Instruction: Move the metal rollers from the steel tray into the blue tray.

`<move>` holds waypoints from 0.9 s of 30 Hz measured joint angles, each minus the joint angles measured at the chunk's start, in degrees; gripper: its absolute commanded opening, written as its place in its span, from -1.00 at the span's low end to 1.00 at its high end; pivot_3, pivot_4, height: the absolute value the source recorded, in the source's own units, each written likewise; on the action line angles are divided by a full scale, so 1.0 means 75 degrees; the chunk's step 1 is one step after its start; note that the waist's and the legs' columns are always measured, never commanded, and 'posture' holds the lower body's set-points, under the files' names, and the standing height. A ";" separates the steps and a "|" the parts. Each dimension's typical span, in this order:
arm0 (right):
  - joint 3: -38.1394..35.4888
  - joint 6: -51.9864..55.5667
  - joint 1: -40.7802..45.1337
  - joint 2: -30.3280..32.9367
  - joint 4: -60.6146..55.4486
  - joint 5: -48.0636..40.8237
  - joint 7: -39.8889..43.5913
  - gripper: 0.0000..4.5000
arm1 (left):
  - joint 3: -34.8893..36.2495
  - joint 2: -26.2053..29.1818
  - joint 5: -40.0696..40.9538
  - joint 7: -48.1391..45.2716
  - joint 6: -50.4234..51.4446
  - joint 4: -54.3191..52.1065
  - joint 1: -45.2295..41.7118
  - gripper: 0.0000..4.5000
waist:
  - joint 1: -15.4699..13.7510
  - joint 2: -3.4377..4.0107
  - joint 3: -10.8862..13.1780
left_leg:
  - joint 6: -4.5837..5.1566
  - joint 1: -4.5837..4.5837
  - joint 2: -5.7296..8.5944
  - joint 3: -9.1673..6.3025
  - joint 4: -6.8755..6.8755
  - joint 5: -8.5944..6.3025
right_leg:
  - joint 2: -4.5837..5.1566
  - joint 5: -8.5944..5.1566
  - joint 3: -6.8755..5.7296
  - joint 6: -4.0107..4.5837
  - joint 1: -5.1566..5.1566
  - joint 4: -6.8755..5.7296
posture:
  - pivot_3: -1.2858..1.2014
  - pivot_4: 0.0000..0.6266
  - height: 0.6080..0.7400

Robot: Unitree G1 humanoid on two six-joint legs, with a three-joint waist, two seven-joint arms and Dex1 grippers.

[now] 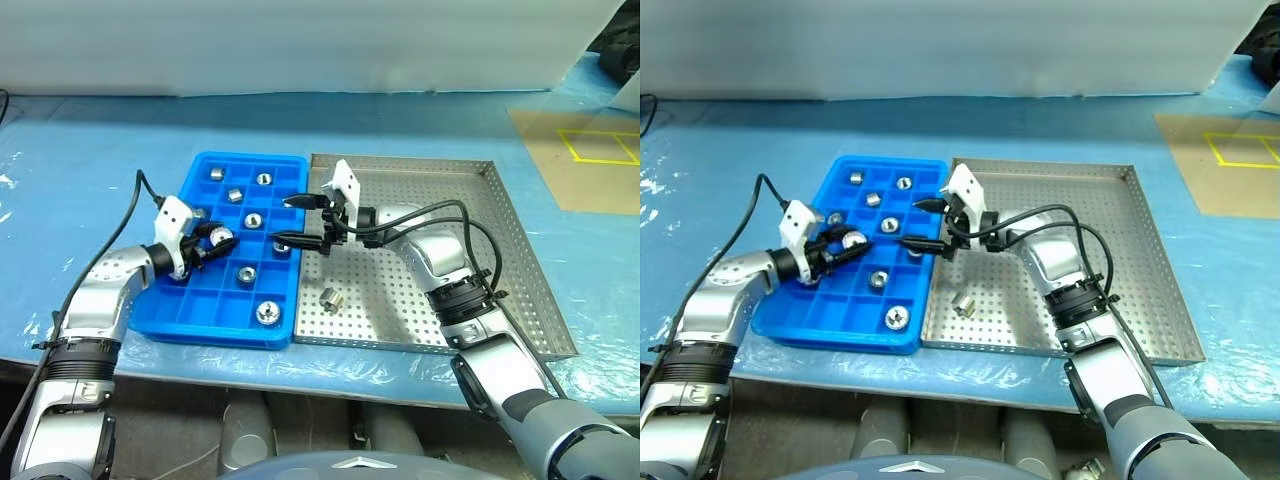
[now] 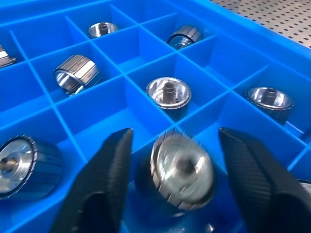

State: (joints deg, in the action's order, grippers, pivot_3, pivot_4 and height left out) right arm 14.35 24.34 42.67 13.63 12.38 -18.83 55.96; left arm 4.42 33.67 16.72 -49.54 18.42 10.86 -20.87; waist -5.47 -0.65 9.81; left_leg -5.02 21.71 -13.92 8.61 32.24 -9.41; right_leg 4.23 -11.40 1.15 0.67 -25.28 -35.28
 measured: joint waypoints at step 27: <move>-0.2416 0.2421 -0.3451 0.3038 -0.4821 -0.1123 -0.0957 0.97 | -0.2708 -0.0437 -0.0004 -0.5207 -0.0055 0.2239 -0.4045 0.69 | 0.0512 0.0003 -0.0001 | 0.0023 -0.0017 0.0019 0.0030 -0.0007 -0.0011 | -0.0010 0.0004 0.0050 -0.0008 0.0023 0.0056 | -0.35 -0.52 1.00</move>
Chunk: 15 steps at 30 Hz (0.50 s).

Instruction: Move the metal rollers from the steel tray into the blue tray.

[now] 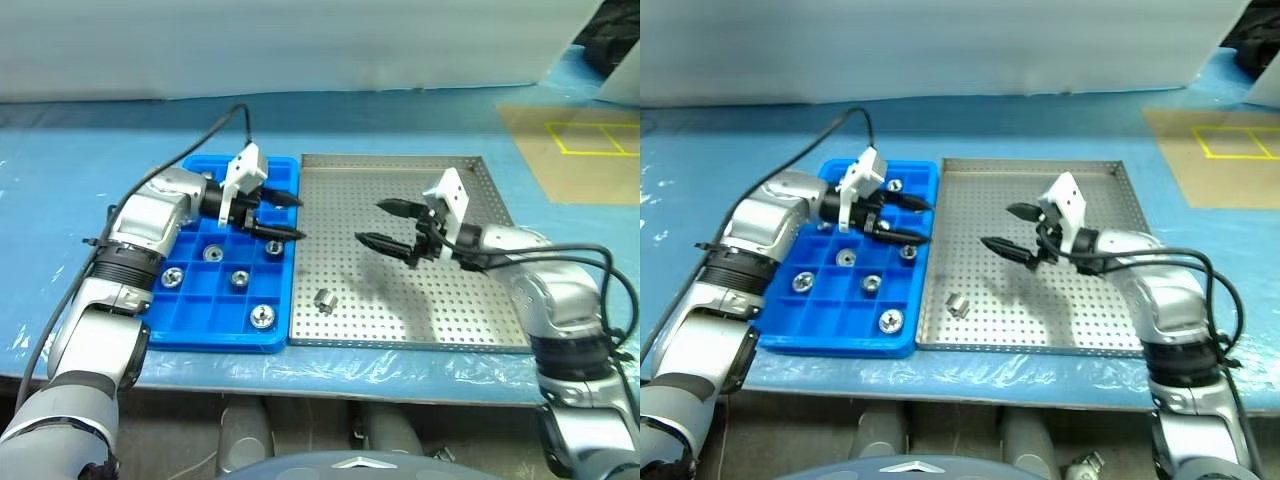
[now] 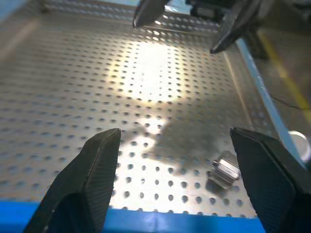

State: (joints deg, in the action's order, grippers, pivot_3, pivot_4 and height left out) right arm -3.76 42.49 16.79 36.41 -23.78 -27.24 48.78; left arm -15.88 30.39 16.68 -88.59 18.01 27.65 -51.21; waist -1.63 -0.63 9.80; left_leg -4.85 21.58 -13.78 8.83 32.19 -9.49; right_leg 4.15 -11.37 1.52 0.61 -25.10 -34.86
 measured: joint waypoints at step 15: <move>-0.0912 0.1128 -0.2376 -0.0184 -0.2619 -0.0857 -0.2022 0.97 | -0.2531 -0.0359 0.0355 -0.0484 -0.2332 0.1526 -0.1022 0.69 | 0.0507 0.0000 -0.0001 | 0.0055 -0.0025 0.0006 0.0052 0.0028 -0.0033 | 0.0000 0.0004 0.0039 -0.0011 0.0021 0.0017 | -0.49 -0.52 1.00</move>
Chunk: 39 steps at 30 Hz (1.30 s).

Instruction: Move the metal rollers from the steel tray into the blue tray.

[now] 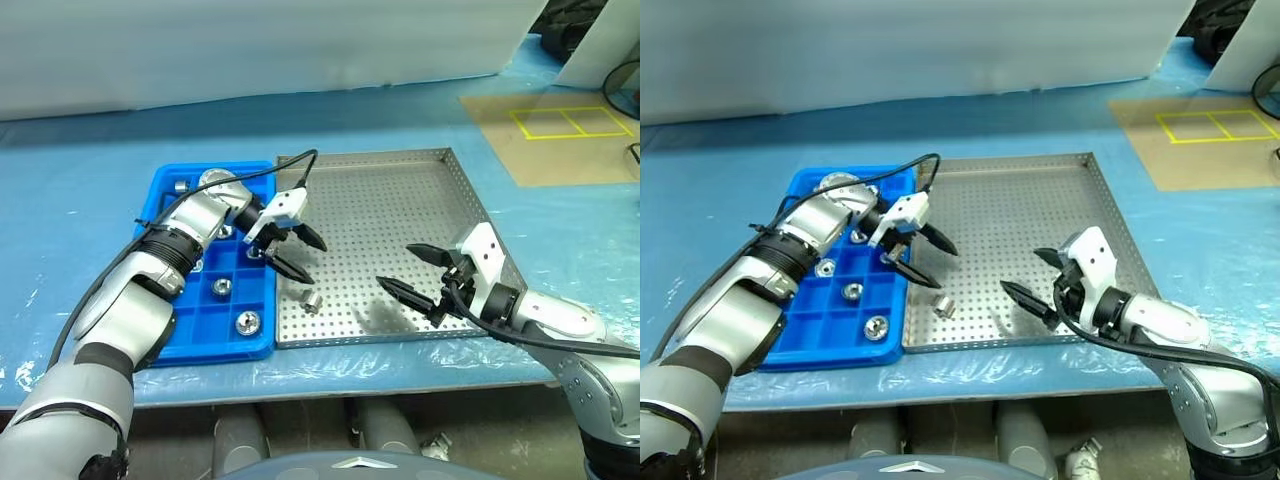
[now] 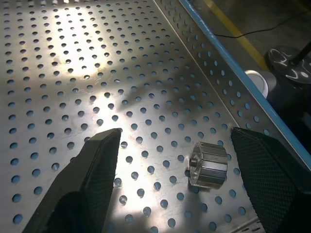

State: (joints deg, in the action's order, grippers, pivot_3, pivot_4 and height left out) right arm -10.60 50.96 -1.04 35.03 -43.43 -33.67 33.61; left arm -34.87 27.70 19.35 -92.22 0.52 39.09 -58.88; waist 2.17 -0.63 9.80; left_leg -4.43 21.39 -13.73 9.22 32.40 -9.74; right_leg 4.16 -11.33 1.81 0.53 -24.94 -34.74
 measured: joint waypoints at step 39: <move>-0.0263 0.0448 -0.0695 0.0334 -0.0395 -0.0859 -0.1109 0.97 | 0.0125 -0.0704 -0.2385 0.0151 -0.2016 0.0149 0.1204 0.23 | 0.0688 0.0031 -0.0029 | 0.0094 -0.0027 0.0005 0.0033 0.0057 -0.0058 | 0.0004 -0.0043 -0.0010 -0.0075 0.0049 0.0015 | -0.50 -0.52 1.00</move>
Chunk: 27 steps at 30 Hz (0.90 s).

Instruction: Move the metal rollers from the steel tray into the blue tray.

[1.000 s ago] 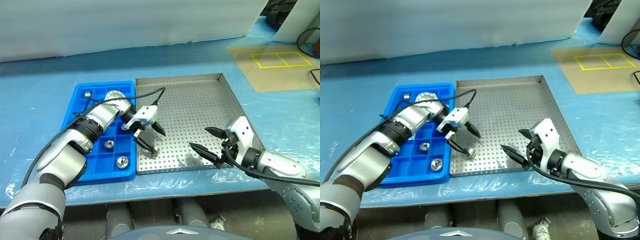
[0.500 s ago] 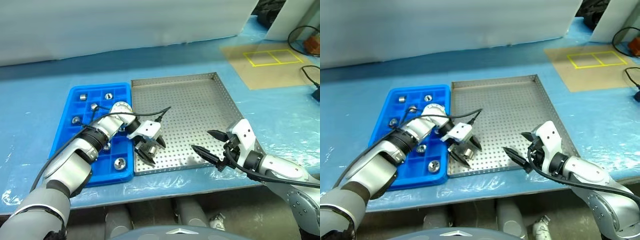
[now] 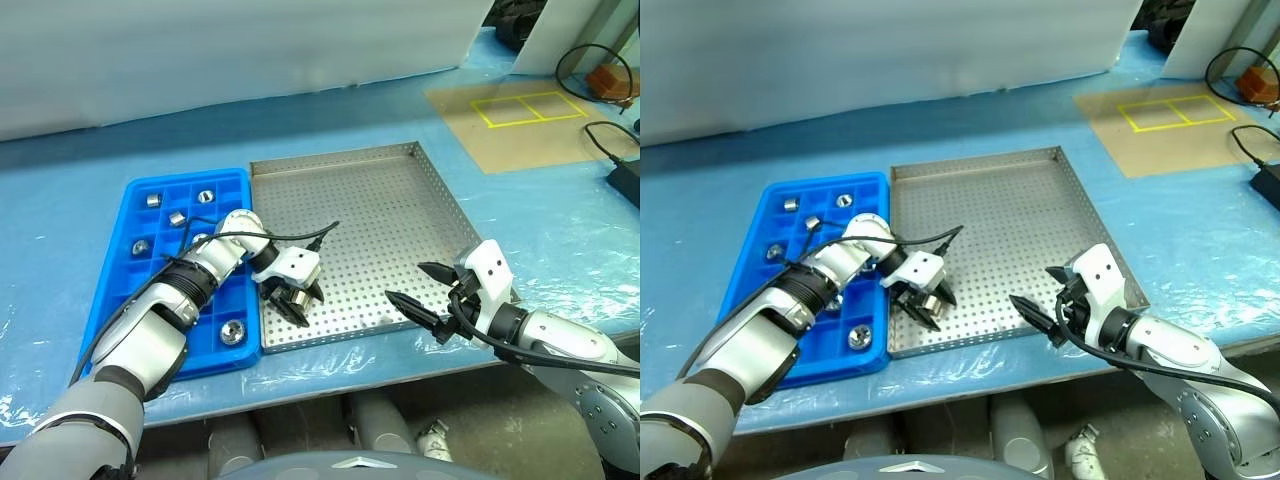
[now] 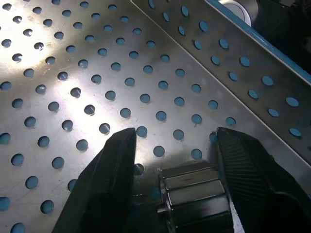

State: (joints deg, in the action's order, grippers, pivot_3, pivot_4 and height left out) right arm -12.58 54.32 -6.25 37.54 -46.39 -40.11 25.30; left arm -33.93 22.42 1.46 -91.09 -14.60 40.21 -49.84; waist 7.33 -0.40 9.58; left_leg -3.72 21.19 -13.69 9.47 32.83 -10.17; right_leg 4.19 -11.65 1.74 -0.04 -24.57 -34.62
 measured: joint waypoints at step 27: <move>0.0703 -0.0429 0.1484 0.0129 0.1050 0.0328 0.0455 0.97 | 0.1705 0.0934 0.0565 0.0075 0.2014 -0.1941 -0.0024 0.07 | -0.0088 -0.0002 0.0003 | 0.0009 0.0013 0.0001 -0.0001 -0.0014 -0.0006 | 0.0004 0.0026 -0.0006 0.0045 -0.0011 0.0005 | -0.38 -0.52 1.00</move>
State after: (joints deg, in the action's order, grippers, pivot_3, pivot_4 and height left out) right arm -7.30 51.10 4.88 38.51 -38.51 -37.66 28.71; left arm -21.14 29.43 5.69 -90.53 0.51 25.66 -50.03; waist 6.67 -0.41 9.60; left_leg -3.66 21.29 -13.69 9.47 32.73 -10.21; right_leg 4.22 -11.46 1.70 0.30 -24.65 -34.59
